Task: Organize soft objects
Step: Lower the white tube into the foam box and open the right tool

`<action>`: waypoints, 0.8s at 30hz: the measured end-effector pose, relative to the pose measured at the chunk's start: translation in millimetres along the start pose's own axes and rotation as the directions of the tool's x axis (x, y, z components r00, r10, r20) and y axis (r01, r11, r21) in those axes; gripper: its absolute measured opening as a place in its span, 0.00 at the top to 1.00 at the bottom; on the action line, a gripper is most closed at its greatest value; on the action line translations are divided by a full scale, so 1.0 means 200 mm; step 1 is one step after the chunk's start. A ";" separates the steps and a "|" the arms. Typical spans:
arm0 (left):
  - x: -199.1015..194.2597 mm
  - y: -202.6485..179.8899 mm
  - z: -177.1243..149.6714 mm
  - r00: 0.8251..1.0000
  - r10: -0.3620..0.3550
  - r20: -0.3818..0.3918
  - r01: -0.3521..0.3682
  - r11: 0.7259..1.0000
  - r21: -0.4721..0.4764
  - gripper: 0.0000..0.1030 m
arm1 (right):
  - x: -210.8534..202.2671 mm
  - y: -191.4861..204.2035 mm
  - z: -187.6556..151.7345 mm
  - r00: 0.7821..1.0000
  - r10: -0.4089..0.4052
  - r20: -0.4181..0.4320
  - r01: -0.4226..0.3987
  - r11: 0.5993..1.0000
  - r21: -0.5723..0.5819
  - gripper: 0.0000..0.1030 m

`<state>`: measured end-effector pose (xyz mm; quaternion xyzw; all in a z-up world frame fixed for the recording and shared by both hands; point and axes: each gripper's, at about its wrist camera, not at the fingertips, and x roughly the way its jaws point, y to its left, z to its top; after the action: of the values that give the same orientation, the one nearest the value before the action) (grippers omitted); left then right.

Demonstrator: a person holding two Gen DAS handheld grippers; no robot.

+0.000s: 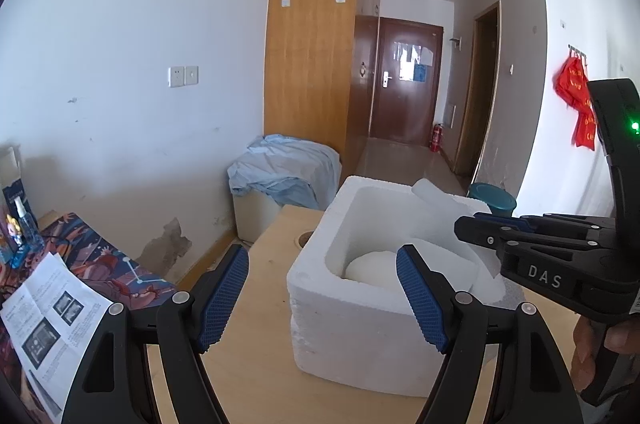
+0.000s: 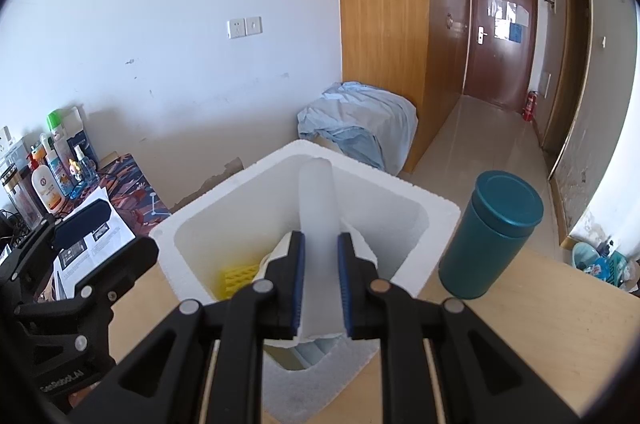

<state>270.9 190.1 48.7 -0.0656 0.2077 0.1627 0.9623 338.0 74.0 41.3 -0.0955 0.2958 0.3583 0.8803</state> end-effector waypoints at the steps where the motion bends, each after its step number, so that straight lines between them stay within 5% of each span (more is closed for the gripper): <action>1: 0.00 0.00 0.00 1.000 0.000 0.000 0.000 1.000 0.000 0.25 | 0.00 0.00 0.00 1.000 -0.002 -0.002 0.002 1.000 0.002 0.81; 24: -0.01 -0.01 -0.02 1.000 -0.009 -0.002 0.009 1.000 -0.001 0.25 | -0.08 0.03 -0.01 1.000 -0.016 0.026 0.016 1.000 -0.013 0.76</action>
<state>268.5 186.7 46.6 -0.0670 0.2085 0.1582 0.9628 323.1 68.8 48.8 -0.0992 0.2812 0.3544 0.8863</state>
